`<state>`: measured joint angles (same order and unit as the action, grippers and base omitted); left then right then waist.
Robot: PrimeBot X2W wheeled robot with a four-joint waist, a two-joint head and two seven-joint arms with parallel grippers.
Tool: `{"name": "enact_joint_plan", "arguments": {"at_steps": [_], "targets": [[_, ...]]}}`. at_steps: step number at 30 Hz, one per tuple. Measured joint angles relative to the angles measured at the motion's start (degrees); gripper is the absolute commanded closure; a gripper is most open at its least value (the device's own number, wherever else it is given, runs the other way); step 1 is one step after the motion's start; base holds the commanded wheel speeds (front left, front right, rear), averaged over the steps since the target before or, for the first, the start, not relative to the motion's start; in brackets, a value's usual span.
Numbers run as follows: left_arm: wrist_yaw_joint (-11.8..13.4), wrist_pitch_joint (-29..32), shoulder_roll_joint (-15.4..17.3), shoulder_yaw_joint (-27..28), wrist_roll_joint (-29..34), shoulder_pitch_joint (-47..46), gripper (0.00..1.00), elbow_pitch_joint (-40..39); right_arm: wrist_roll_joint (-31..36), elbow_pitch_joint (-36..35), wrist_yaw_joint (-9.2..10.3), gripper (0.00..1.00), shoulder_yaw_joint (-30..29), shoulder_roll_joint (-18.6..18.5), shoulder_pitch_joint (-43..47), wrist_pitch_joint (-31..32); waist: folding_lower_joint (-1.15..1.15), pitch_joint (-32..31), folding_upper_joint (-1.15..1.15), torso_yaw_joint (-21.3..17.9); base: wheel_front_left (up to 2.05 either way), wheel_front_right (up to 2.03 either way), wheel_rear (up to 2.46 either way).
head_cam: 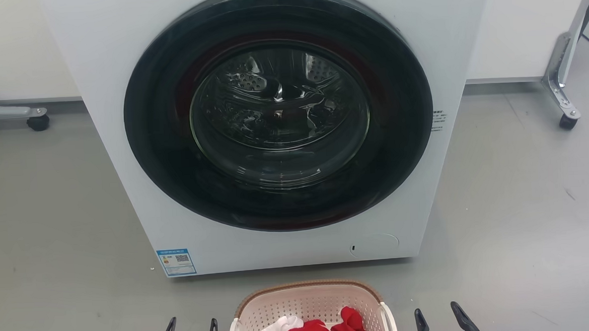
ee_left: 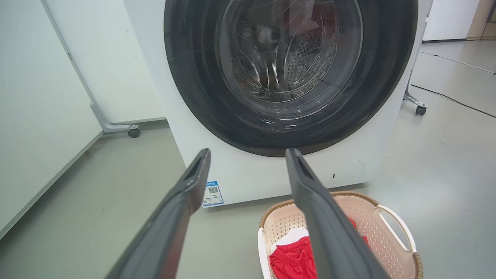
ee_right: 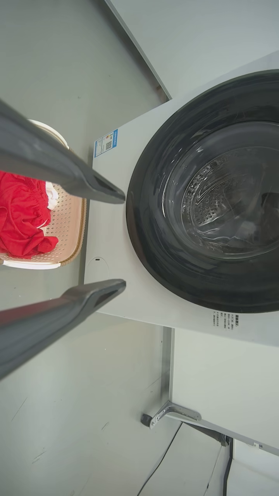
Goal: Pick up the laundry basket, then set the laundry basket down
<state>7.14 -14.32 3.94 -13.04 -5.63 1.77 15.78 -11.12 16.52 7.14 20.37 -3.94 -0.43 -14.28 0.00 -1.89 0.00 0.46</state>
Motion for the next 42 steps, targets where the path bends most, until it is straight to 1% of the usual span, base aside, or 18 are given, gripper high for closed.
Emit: {"name": "enact_joint_plan", "arguments": {"at_steps": [8,28,32,42], "targets": [[0.0,0.0,-0.3,0.5,-1.3,0.0,0.0,0.3,0.0,0.0,-0.01,0.0,-0.5,0.1,0.0,0.0,0.0,0.2,0.0,-0.1,0.0,0.0,0.0],[0.0,0.0,-0.6,0.5,-1.5,0.0,0.0,0.9,0.0,0.0,-0.18,0.0,-1.4,0.4,0.1,0.0,0.0,0.6,0.0,-0.1,0.0,0.0,0.0],[0.0,0.0,-0.6,0.7,-1.6,0.0,0.0,1.3,0.0,0.2,-0.58,0.0,-1.6,0.5,0.1,0.0,0.0,0.9,0.0,-0.1,0.0,0.0,0.0],[0.0,0.0,-0.6,1.2,-1.6,-0.3,0.0,1.7,-0.5,0.7,-1.18,0.0,-2.6,0.7,0.3,0.0,0.0,3.8,0.0,-0.1,0.0,0.0,0.0]]}}
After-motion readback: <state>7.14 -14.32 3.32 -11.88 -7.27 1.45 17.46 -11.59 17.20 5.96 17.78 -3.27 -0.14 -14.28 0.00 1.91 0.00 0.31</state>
